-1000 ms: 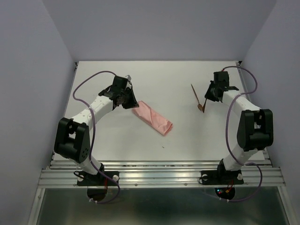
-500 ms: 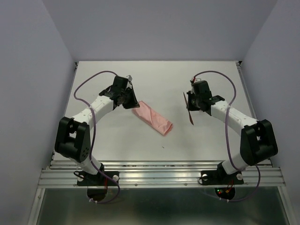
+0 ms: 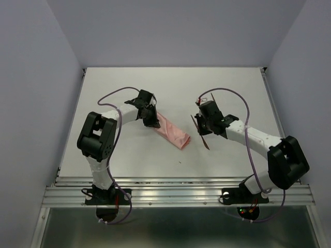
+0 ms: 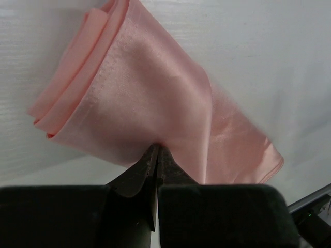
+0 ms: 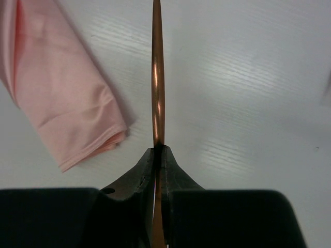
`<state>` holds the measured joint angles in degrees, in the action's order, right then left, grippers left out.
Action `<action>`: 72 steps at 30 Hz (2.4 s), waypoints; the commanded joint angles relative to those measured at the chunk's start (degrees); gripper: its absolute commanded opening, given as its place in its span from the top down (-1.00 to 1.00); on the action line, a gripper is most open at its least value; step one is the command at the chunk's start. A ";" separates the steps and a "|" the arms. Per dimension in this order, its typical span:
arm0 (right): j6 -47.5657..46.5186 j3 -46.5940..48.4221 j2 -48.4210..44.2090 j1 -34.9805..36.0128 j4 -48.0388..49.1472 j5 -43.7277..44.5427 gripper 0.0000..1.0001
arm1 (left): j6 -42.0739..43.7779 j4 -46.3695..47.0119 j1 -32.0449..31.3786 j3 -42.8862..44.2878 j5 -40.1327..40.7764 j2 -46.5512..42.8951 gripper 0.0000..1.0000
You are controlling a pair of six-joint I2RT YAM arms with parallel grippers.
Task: Fold the napkin into a case and place the utensils inside
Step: Stuff the knife into the folded napkin.
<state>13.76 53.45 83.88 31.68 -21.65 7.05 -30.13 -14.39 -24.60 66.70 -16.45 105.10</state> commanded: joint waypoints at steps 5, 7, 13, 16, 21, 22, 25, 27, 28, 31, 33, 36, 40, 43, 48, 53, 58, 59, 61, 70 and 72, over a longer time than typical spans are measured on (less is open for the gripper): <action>-6.28 3.76 -0.39 8.13 -2.43 0.16 0.99 | 0.16 -0.02 0.25 4.76 1.07 -0.07 0.78; -8.30 4.90 1.28 9.27 -2.35 0.16 0.99 | 0.51 -0.90 0.78 5.89 1.07 -1.29 0.78; -12.44 9.12 4.89 13.41 -2.08 3.75 0.99 | 2.62 -4.50 4.03 9.84 0.62 -1.48 0.76; -13.14 10.44 7.08 14.64 -1.73 4.81 0.99 | 3.32 -5.65 5.70 10.91 0.63 0.01 0.76; -17.36 11.50 9.02 15.25 -1.12 5.96 0.99 | 2.97 -5.91 6.58 12.05 0.71 1.33 0.76; -17.54 11.76 9.37 15.25 -1.20 5.96 0.99 | 2.97 -6.00 6.76 12.58 0.71 1.68 0.76; -18.41 13.25 11.12 15.78 -1.47 5.96 0.99 | 3.06 -6.52 7.64 13.54 1.06 3.09 0.77; -18.59 14.13 12.10 15.78 -1.73 6.13 0.99 | 3.50 -6.79 8.34 14.60 1.07 4.32 0.77; -18.77 14.40 12.62 15.78 -1.64 6.05 0.99 | 3.67 -7.05 8.51 15.12 0.98 4.76 0.77; -19.12 15.28 14.91 16.30 -1.73 6.40 0.99 | 4.46 -7.84 8.52 17.15 0.98 6.52 0.77; -19.21 15.63 15.52 16.31 -1.73 6.22 0.99 | 4.55 -7.93 8.52 17.41 0.72 7.48 0.77; -19.30 16.07 16.67 16.31 -1.73 6.22 0.99 | 4.55 -7.84 8.52 17.76 0.45 8.80 0.77; -19.38 16.33 17.55 16.31 -1.29 5.79 0.99 | 4.55 -7.32 8.52 17.15 -0.16 9.60 0.77; -19.47 16.77 17.81 16.31 -0.85 5.26 0.99 | 4.55 -6.88 8.52 17.06 -0.43 10.04 0.77; -19.91 17.83 18.69 16.83 -0.32 4.46 0.99 | 4.73 -6.53 8.52 16.98 -1.13 11.00 0.77; -20.52 20.29 21.06 16.83 0.29 4.38 0.99 | 4.64 -5.91 8.52 16.62 -2.10 11.53 0.77; -21.84 21.96 23.08 16.83 1.52 4.20 0.99 | 4.73 -5.73 8.43 16.80 -3.06 11.88 0.77; -22.11 22.22 23.26 16.83 1.61 4.11 0.99 | 4.82 -5.56 8.43 16.80 -3.15 11.88 0.77; -22.81 23.01 24.05 16.83 2.05 3.94 0.99 | 4.99 -5.38 8.43 16.80 -3.59 11.97 0.77; -25.18 26.88 28.09 16.83 3.01 6.40 0.99 | 5.52 -5.65 8.43 17.33 -4.38 12.06 0.77; -25.53 27.41 28.53 16.83 3.37 6.66 0.99 | 5.61 -5.82 8.43 17.41 -4.47 12.06 0.77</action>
<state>-9.96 77.62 111.55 48.07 -21.71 12.01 -25.87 -19.97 -16.34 82.00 -19.66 116.86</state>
